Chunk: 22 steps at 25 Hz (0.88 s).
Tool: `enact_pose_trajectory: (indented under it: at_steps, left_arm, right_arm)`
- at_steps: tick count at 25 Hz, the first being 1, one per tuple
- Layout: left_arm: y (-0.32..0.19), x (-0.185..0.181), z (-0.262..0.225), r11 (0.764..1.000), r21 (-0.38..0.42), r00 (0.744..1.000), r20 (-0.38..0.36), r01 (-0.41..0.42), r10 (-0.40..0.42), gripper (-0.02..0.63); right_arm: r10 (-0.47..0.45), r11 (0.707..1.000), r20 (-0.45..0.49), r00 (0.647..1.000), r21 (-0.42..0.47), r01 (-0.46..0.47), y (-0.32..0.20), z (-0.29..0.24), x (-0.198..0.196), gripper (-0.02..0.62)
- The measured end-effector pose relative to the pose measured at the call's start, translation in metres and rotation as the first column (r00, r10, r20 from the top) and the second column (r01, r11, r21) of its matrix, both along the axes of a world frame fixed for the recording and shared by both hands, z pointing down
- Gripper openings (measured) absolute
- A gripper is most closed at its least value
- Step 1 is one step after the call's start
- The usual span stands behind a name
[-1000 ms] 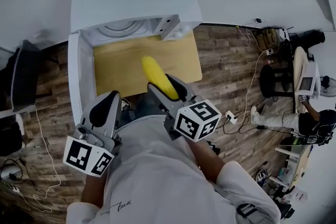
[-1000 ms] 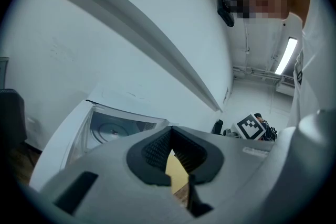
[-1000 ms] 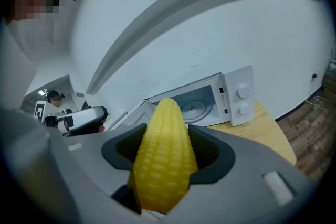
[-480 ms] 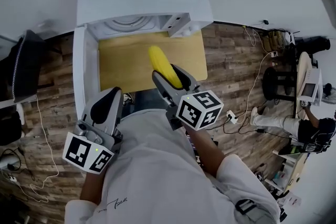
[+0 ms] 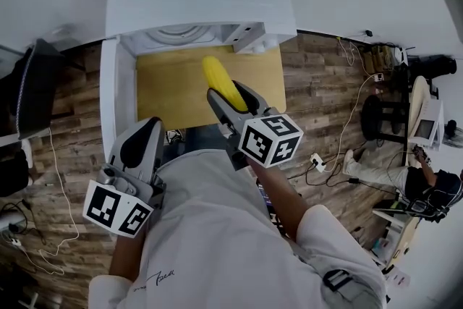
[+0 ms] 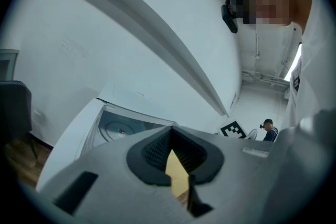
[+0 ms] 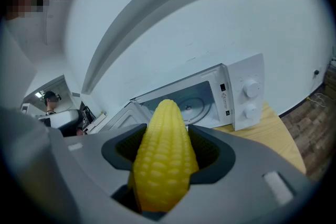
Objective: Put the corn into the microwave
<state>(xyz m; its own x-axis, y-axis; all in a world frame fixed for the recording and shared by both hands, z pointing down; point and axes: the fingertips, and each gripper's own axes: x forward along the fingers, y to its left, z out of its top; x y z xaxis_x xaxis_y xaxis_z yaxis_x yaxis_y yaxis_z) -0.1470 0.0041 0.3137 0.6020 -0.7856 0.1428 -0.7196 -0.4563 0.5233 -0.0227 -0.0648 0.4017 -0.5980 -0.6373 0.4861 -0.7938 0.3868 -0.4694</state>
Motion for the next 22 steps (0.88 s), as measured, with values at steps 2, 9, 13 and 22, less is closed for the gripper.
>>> enact_pose_trajectory:
  at_steps: [2, 9, 13, 22]
  left_arm:
    - [-0.002, -0.001, 0.002, 1.0, -0.004, 1.0, 0.009, 0.004, -0.004, -0.011]
    - [-0.007, -0.002, 0.011, 0.999, -0.032, 0.999, 0.027, 0.018, -0.017, -0.01]
    - [-0.011, 0.0, 0.015, 0.999, -0.043, 0.999, 0.028, 0.022, -0.021, -0.011]
    - [-0.02, 0.001, 0.016, 0.998, -0.06, 0.999, 0.034, 0.032, -0.03, -0.011]
  right_arm:
    - [-0.007, 1.0, -0.005, 1.0, -0.005, 0.007, -0.004, 0.004, -0.001, 0.261]
    - [-0.031, 0.999, -0.021, 0.999, -0.012, 0.031, -0.021, 0.015, -0.005, 0.261]
    - [-0.036, 0.999, -0.03, 0.999, -0.016, 0.035, -0.031, 0.024, -0.006, 0.261]
    - [-0.048, 0.999, -0.055, 0.997, -0.02, 0.046, -0.051, 0.036, -0.009, 0.261]
